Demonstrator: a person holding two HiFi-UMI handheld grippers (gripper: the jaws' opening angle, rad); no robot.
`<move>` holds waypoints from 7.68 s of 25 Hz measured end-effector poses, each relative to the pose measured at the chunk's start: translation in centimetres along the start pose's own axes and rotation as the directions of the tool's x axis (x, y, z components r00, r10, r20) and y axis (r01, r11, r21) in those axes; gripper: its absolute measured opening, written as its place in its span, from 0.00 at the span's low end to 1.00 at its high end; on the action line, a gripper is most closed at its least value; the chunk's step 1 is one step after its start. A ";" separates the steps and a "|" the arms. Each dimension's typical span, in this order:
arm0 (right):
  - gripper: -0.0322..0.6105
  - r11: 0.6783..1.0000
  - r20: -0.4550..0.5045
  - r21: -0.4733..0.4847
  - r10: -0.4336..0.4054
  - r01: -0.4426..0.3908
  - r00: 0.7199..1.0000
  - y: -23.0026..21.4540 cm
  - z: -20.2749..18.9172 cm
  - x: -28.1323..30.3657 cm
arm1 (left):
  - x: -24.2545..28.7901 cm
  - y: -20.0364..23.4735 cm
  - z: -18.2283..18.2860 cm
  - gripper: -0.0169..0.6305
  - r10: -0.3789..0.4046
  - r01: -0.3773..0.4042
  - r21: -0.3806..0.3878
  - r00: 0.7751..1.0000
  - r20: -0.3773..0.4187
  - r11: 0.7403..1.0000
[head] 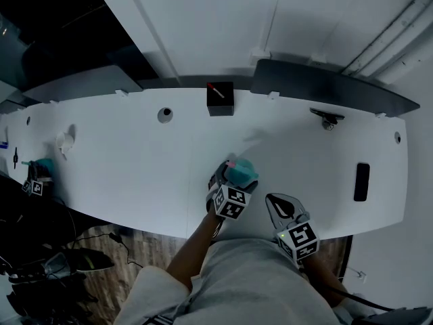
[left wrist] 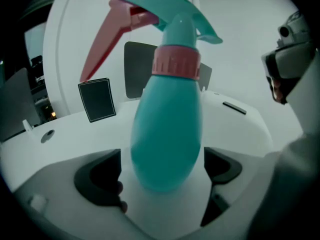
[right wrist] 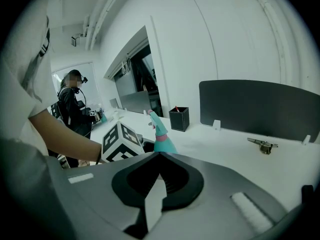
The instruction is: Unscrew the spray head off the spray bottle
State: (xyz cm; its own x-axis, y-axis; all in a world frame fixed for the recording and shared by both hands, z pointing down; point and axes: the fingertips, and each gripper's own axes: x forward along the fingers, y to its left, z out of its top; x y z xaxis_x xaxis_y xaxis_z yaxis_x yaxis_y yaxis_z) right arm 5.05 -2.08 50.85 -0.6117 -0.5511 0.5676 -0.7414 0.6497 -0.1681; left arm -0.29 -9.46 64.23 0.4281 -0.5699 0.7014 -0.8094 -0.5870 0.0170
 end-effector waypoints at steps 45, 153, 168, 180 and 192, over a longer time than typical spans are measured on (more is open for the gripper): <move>0.19 0.727 -0.181 -0.649 0.138 -0.224 0.974 3.8 -0.2 2.7 | -3.8 -0.5 -3.3 0.62 0.155 -0.042 0.640 0.980 -0.122 0.767; 0.18 0.420 -0.253 -0.885 -0.072 -0.201 0.965 0.8 -1.2 1.7 | -3.4 -0.8 -2.5 0.62 0.169 -0.077 0.597 0.981 -0.099 0.799; 0.18 0.495 -0.043 -0.866 0.072 -0.073 0.996 1.3 0.7 -6.0 | -6.3 3.0 -3.0 0.62 0.210 -0.189 0.368 0.978 -0.015 0.910; 0.18 0.845 0.193 -0.451 -0.223 0.288 0.956 -2.4 1.3 -0.7 | -11.6 4.1 0.2 0.62 0.199 -0.182 -0.113 0.966 0.166 0.977; 0.18 0.929 0.168 -0.179 -0.295 0.324 0.940 -0.6 -0.2 -0.2 | -13.9 -0.8 0.3 0.62 0.116 -0.098 -0.099 0.973 0.199 0.990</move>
State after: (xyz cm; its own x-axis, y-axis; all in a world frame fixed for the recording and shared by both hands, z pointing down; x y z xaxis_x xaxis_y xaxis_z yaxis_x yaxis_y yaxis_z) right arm 5.64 -2.27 51.00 -0.4027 -0.7983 0.4479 -0.8372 0.5190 0.1722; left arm -5.47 -1.19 54.26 0.4025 -0.7374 0.5425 -0.8833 -0.4684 0.0188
